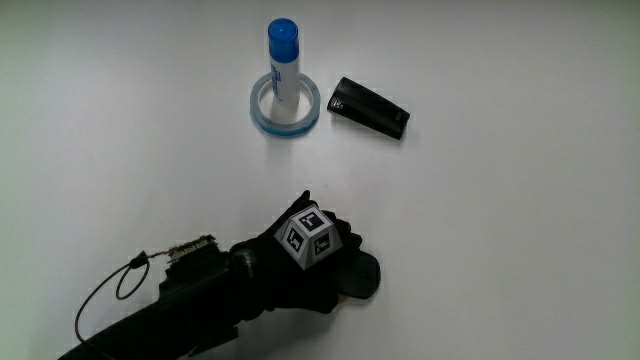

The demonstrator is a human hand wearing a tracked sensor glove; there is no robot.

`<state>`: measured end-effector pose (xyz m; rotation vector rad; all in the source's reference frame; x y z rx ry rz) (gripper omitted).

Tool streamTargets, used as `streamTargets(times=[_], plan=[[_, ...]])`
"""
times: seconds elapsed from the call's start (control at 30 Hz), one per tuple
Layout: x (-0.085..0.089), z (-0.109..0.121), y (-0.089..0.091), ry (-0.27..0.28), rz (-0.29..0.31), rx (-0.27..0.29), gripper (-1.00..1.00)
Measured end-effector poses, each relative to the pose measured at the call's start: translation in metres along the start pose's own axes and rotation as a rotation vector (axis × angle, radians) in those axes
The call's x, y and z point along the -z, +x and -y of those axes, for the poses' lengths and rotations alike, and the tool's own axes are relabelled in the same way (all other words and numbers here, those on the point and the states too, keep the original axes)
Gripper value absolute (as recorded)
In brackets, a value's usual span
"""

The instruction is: Place mouse

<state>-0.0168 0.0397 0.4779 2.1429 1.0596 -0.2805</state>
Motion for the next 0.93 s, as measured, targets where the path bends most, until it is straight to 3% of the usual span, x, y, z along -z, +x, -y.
streamTargets(times=[0.07,0.17,0.2,0.3,0.33,0.4,0.43,0.47,0.5,0.57,0.6,0.67,0.77,0.8,0.83,0.87,0.93], plan=[[-0.001,0.0,0.001,-0.002,0.006,-0.001,0.0],[0.001,0.0,-0.001,-0.024,0.011,-0.024,-0.3],[0.008,-0.002,-0.005,-0.043,0.011,-0.032,-0.4],[0.008,0.002,-0.009,-0.13,0.021,-0.079,-0.7],[0.009,0.006,-0.012,-0.083,0.046,-0.074,-0.8],[0.006,0.012,-0.018,-0.067,0.069,-0.046,-1.0],[-0.001,0.02,-0.019,-0.056,0.09,-0.073,-1.0],[0.007,0.018,-0.029,-0.027,0.098,-0.009,-1.0],[0.002,0.025,-0.032,-0.039,0.166,-0.046,-1.0],[0.002,0.034,-0.044,0.019,0.19,0.023,-1.0],[-0.031,0.055,-0.029,0.01,0.135,-0.034,-1.0],[-0.044,0.069,-0.03,0.01,0.13,-0.054,-1.0],[-0.058,0.091,-0.032,0.061,0.142,-0.04,-1.0],[-0.056,0.095,-0.037,0.074,0.195,-0.049,-1.0],[-0.075,0.106,-0.029,0.097,0.103,-0.021,-1.0],[-0.074,0.112,-0.033,0.112,0.152,-0.042,-1.0],[-0.085,0.125,-0.031,0.151,0.128,-0.029,-1.0]])
